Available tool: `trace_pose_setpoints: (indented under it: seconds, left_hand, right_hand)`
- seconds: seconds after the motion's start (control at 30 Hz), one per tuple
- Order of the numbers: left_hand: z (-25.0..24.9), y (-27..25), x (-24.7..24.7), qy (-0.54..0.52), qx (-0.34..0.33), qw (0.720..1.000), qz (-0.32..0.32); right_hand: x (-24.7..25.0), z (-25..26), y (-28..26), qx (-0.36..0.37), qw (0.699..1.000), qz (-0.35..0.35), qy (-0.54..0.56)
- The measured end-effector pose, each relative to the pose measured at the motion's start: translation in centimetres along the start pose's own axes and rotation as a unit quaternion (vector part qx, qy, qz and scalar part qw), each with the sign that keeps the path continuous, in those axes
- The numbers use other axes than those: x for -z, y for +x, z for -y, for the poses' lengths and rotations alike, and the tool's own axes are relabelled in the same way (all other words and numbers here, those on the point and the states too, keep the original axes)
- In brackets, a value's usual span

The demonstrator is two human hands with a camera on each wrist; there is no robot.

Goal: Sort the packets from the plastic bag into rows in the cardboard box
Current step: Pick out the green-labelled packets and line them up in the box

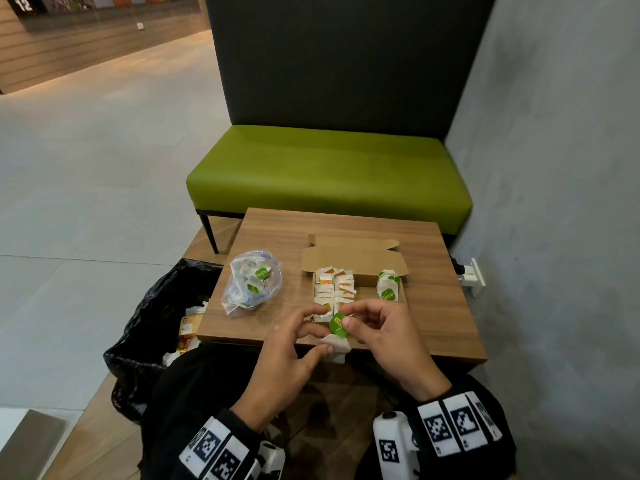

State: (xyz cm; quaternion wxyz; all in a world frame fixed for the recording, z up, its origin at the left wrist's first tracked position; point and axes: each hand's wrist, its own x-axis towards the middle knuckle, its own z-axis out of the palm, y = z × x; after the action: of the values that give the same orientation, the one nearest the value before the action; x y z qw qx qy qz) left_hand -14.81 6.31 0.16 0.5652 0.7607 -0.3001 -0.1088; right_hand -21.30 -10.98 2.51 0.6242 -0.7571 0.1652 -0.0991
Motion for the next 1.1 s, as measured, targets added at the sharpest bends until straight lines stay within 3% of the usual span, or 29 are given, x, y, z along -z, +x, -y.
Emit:
trace_pose_setpoints:
  seconds: [0.23,0.53,0.7,0.83,0.97,1.1]
  left_hand:
    - [0.5,0.0,0.2,-0.009,-0.028,0.999,-0.012]
    - [0.0,0.1,0.2,-0.066,-0.031,0.996,-0.049]
    - [0.3,0.3,0.6,-0.065,-0.033,0.996,-0.052]
    - [1.2,0.6,0.7,-0.076,0.016,0.996,-0.051]
    - [1.3,0.6,0.1,-0.187,0.092,0.978,-0.018]
    - [0.7,0.2,-1.1,-0.218,0.117,0.969,0.006]
  right_hand:
    - [0.0,-0.2,-0.3,-0.084,0.99,0.1,0.052]
    - [-0.5,-0.7,-0.7,-0.022,0.994,0.107,-0.005]
    - [-0.9,-0.8,-1.0,-0.018,0.98,0.174,0.09]
    - [-1.3,-1.7,-1.1,-0.021,0.976,0.131,0.172]
    - [-2.0,-2.3,-0.9,-0.07,0.958,0.036,0.275]
    - [-2.6,-2.8,-0.8,-0.074,0.959,-0.061,0.266]
